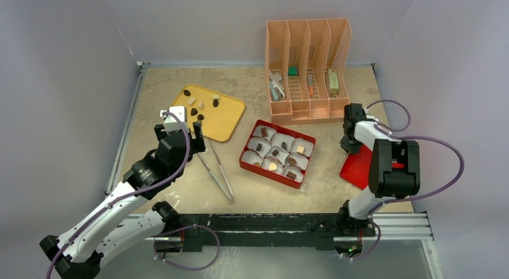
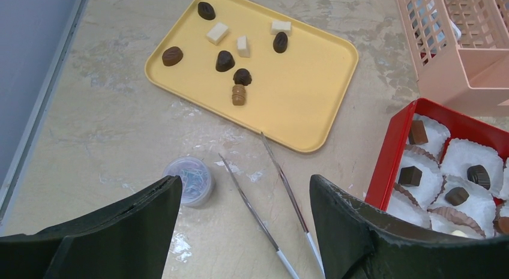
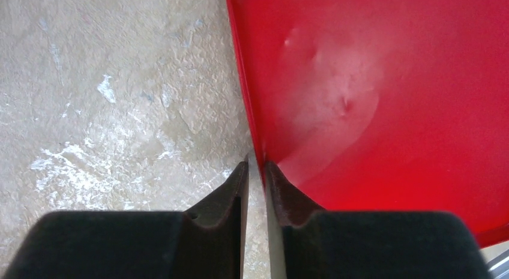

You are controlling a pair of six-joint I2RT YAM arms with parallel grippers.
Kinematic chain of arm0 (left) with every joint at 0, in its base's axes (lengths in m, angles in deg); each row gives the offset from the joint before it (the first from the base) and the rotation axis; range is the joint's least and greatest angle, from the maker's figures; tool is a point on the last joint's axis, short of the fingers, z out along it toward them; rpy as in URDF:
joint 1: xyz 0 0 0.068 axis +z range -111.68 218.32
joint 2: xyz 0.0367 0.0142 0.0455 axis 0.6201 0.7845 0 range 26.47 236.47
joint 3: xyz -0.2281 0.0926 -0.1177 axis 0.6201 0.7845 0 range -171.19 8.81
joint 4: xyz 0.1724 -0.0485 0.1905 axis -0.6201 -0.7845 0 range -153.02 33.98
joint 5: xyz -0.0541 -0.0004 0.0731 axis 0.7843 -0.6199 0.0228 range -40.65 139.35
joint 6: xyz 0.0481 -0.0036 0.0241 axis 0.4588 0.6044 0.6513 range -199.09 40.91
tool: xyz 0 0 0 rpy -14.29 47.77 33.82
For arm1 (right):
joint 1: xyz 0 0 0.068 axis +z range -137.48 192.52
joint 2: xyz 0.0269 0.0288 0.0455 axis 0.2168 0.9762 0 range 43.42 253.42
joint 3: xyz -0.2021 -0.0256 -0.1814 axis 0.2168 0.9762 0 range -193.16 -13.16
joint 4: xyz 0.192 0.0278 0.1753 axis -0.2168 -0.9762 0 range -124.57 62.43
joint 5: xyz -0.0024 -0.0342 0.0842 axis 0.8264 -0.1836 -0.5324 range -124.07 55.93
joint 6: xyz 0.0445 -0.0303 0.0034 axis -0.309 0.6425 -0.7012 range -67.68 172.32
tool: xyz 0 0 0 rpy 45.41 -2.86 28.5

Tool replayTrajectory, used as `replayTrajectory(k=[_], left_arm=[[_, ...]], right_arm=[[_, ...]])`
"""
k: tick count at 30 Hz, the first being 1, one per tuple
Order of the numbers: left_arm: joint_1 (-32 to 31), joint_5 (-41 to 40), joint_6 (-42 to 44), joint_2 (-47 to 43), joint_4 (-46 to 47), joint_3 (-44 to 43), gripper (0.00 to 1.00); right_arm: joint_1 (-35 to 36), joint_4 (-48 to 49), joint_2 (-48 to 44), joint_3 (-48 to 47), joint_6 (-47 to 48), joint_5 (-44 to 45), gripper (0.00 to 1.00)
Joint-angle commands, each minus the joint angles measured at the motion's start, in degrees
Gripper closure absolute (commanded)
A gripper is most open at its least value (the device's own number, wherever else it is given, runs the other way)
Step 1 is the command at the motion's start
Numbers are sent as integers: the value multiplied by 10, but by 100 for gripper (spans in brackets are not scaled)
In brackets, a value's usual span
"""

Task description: Pack the chocolate

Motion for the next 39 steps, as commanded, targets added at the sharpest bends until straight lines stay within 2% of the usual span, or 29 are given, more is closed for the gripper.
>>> replayTrajectory(k=[1,4,10,13,18,20,23,27,34,39], left_arm=[[1,2,10,-1,27,0,23],[0,3,12,-5,32,2,24],[1,16,19,-8,34,3,24],[1,22,22,-7,39,4,23],[0,25,36,-19,39,-2,22],[1,66,53,-27,54,-4,22],[0,193,98,-38,92,3,23],[1,323,155,-39,145,10,26],[1,404,292,-34,197,2,29],[0,497,412,-19,262,-1,29]], right_arm=[[-2,21,4,-4,4,-14,86],[-2,38,-22,6,20,-12,100],[-1,27,-86,15,51,-13,100],[-1,22,-126,15,78,-43,100],[-1,-35,-188,-19,83,-60,100],[-1,-51,-214,-34,88,-66,100],[-1,-70,-247,-62,99,-90,100],[4,-95,-279,-102,97,-138,100],[36,-134,-298,-200,109,-225,100],[107,-148,-299,-273,143,-296,100]])
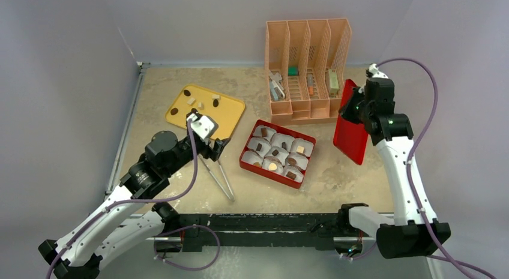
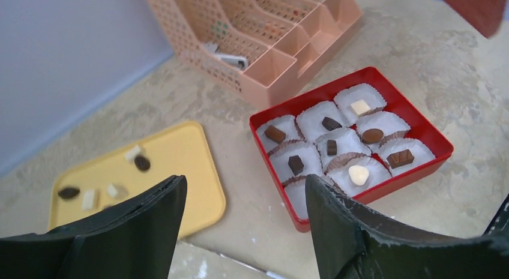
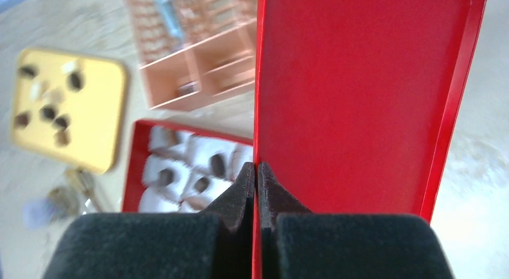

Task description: Pack the chocolate

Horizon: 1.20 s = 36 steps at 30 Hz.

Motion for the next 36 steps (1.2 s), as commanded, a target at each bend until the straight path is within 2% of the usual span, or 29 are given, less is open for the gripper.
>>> replayTrajectory(k=[1,4,7,9,13,16,19,23,29,36], left_arm=[[0,126,153,14,99,-15,29],[0,158,234,43,105,-31,31],[0,134,316,80,84,-64,40],[0,131,359,101,86,-81,42],[1,167,399,136,132,-111,38],[0,230,426,172,128,-155,35],[0,281,457,210,107,-202,34],[1,319,472,244,135,-229,33],[0,393,550,319,1,-322,33],[0,398,607,363,-70,-366,34]], right_arm=[[60,-16,-11,-85,46,-100,100],[85,-20,-10,-108,55,-154,100],[101,-19,-15,-121,60,-210,100],[110,-16,-18,-129,62,-253,100],[127,-11,-19,-132,68,-326,100],[140,-12,-20,-127,72,-369,100],[157,-12,-24,-117,74,-388,100],[175,-9,-23,-105,80,-412,100],[187,-10,-13,-111,93,-425,100],[202,-16,2,-112,114,-450,100]])
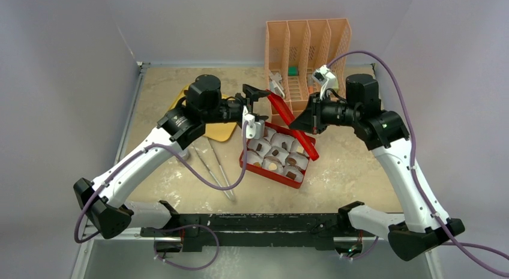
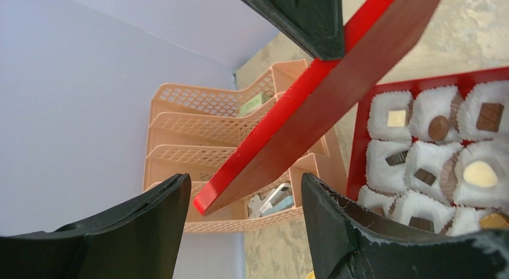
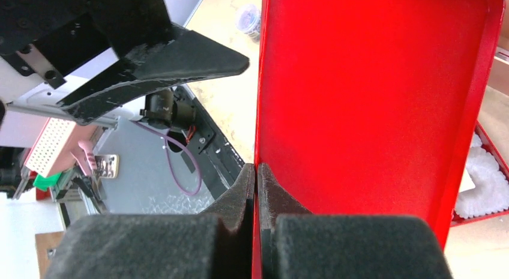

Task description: Pack the chocolate

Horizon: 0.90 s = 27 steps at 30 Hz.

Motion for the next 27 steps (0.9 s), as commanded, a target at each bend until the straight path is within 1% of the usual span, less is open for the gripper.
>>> replayTrajectory(k=[1,9,14,16,17,21,24,25,27], left_arm=[[0,31,65,25,-56,-52,34],[0,22,102,62,-112,-91,38],[0,1,99,64,-145,-97,49],[0,-8,93,63,-161,-101,58],[0,-13,91,62,-169,-101,61],[0,-28,75,53,-169,-93,65],[0,-43,50,50,-161,-94,76],[1,-46,43,48,-160,-94,78],[0,-53,33,44,-158,-92,80]], right_arm=[[14,16,4,-12,29,-43,100],[34,10,25,-21,47,-41,100],[35,32,23,-18,50,-47,100],[36,38,24,-16,56,-46,100],[36,39,25,-16,58,-47,100],[36,66,23,-10,64,-62,100],[36,84,23,-11,69,-67,100],[36,87,23,-12,72,-68,100],[36,91,23,-9,81,-73,100]])
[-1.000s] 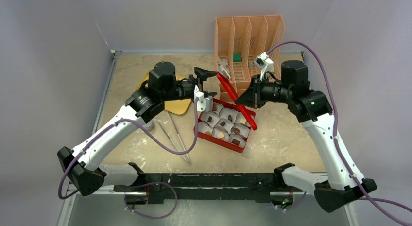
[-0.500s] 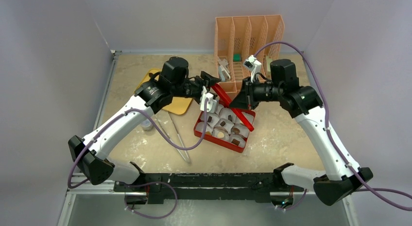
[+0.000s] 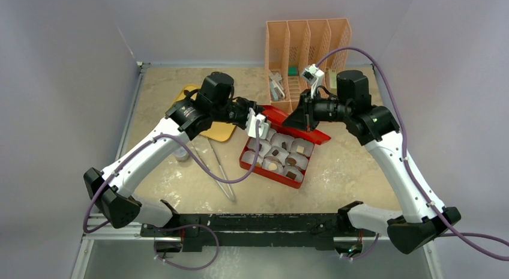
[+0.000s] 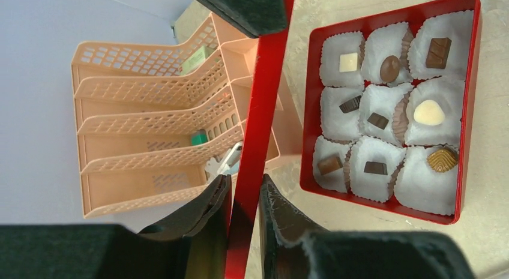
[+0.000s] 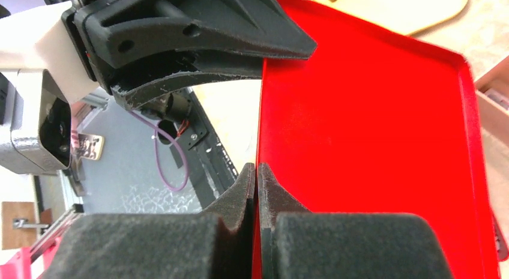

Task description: Pack the chocolate

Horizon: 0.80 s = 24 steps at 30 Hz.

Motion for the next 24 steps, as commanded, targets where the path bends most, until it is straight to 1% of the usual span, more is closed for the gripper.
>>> replayTrajectory(k=[1,2,5,9,11,16,17,19,20,21,24], left_arm=[[0,-18,-35,-23,21,-16,80],[1,-21,-36,-24,20,-14,80],[1,-29,-36,-25,21,-12,69],[1,-24,-41,-20,24,-17,67],[0,-22,-45,-17,17,-23,70],[1,-35,-64,-27,13,-21,87],[1,-41,-84,-32,19,-17,89],[2,-52,-121,-42,35,-10,95],[4,-56,-132,-50,38,-6,98],[5,-58,-140,-58,43,1,100],[7,-62,-175,-90,68,31,100]], right_arm=[[5,57,-13,-7,32,-41,100],[5,58,-12,-5,38,-47,100],[5,56,-12,-2,58,-65,100],[6,56,-8,-9,71,-64,100],[6,58,-6,-11,74,-64,100],[6,79,-9,3,71,-46,100],[6,89,-12,7,70,-30,98],[6,112,-22,20,72,1,81],[6,131,-31,30,74,8,75],[6,155,-42,42,77,12,70],[6,222,-75,68,80,14,54]])
